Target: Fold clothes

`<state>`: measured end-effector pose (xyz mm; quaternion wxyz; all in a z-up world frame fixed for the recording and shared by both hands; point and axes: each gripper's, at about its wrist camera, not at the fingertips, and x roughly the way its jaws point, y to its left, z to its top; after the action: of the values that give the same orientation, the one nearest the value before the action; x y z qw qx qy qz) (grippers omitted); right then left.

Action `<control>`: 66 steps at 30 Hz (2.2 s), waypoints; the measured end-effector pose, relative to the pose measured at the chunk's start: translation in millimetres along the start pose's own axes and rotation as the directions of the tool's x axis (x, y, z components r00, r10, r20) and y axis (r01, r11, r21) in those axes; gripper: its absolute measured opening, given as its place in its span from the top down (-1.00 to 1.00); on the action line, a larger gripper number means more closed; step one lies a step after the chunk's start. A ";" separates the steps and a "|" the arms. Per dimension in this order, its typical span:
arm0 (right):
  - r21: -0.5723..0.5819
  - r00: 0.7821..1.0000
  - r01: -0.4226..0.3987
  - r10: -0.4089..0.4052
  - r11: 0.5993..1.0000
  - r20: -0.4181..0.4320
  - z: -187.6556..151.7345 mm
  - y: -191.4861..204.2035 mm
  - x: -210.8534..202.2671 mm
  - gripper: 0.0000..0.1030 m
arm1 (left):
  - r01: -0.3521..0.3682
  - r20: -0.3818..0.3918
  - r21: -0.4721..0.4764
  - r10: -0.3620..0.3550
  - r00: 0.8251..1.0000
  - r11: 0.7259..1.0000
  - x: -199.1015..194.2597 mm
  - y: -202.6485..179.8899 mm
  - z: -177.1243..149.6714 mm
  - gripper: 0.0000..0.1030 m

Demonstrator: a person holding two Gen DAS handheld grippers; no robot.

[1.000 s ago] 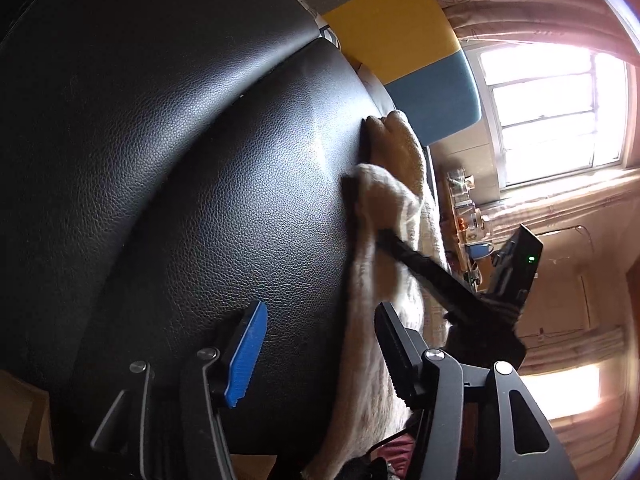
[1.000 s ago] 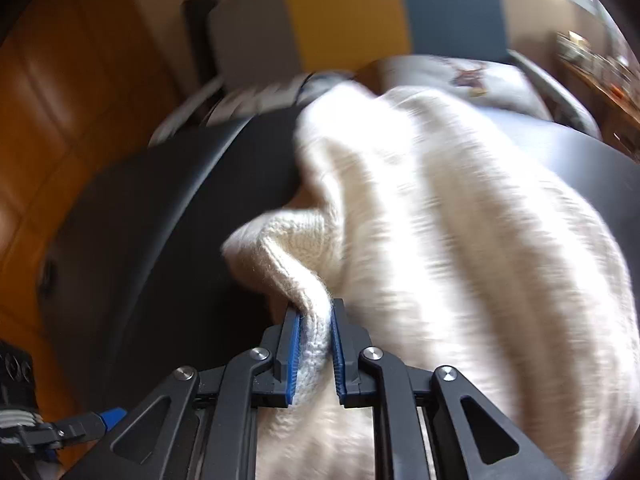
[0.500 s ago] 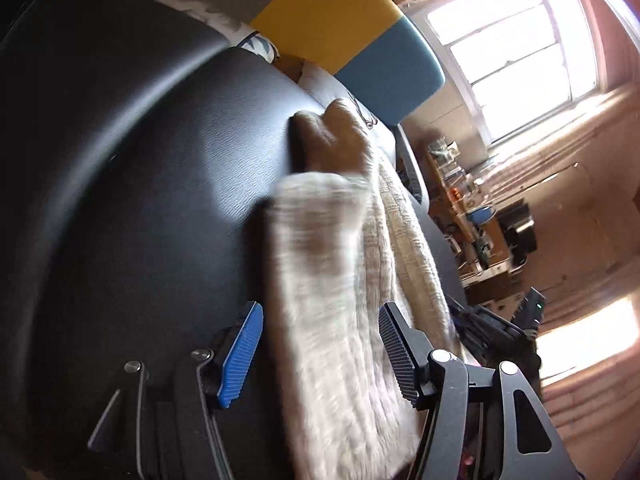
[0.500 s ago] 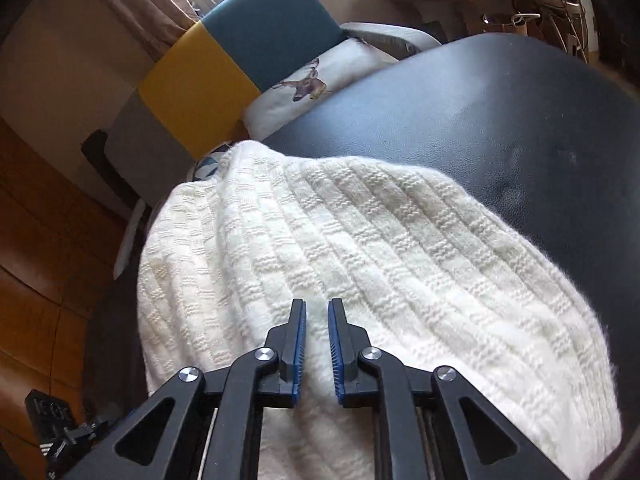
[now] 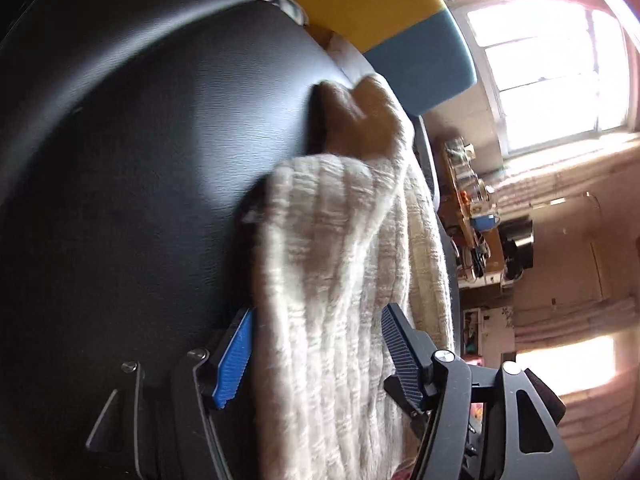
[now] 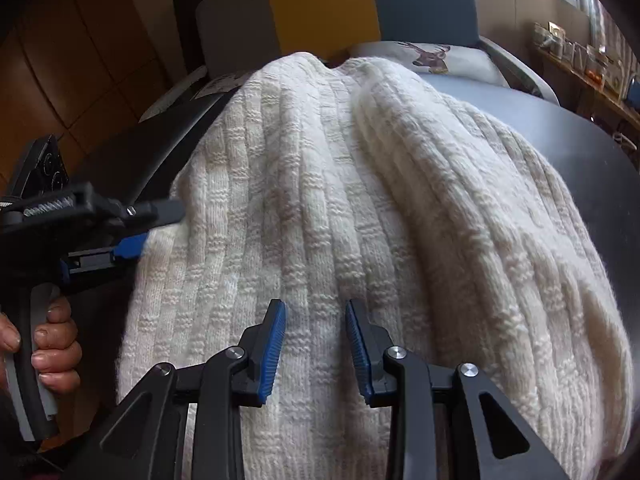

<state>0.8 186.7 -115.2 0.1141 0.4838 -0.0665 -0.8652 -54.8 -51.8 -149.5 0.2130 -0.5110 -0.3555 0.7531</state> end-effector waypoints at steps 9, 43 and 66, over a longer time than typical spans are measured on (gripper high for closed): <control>0.247 0.992 -0.015 -0.017 0.969 0.127 -10.4 -66.4 -54.4 0.39 | 0.036 0.076 0.294 -0.061 0.995 0.955 1.0 -86.3 -26.4 0.87; -0.033 0.999 -0.024 0.025 0.999 0.032 -34.5 43.2 -21.2 0.20 | 0.144 -0.083 0.259 -0.126 0.988 0.955 46.9 -70.9 -18.3 0.63; 0.343 0.962 -0.094 -0.003 0.935 0.272 -11.7 -92.9 -60.8 0.70 | -0.029 0.120 0.195 0.005 0.993 0.980 -2.0 -19.5 -15.3 -0.60</control>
<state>29.1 292.3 -92.3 0.0356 0.3731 -0.2464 -0.8938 -40.8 -35.4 -137.1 0.2345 -0.4448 -0.2870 0.8154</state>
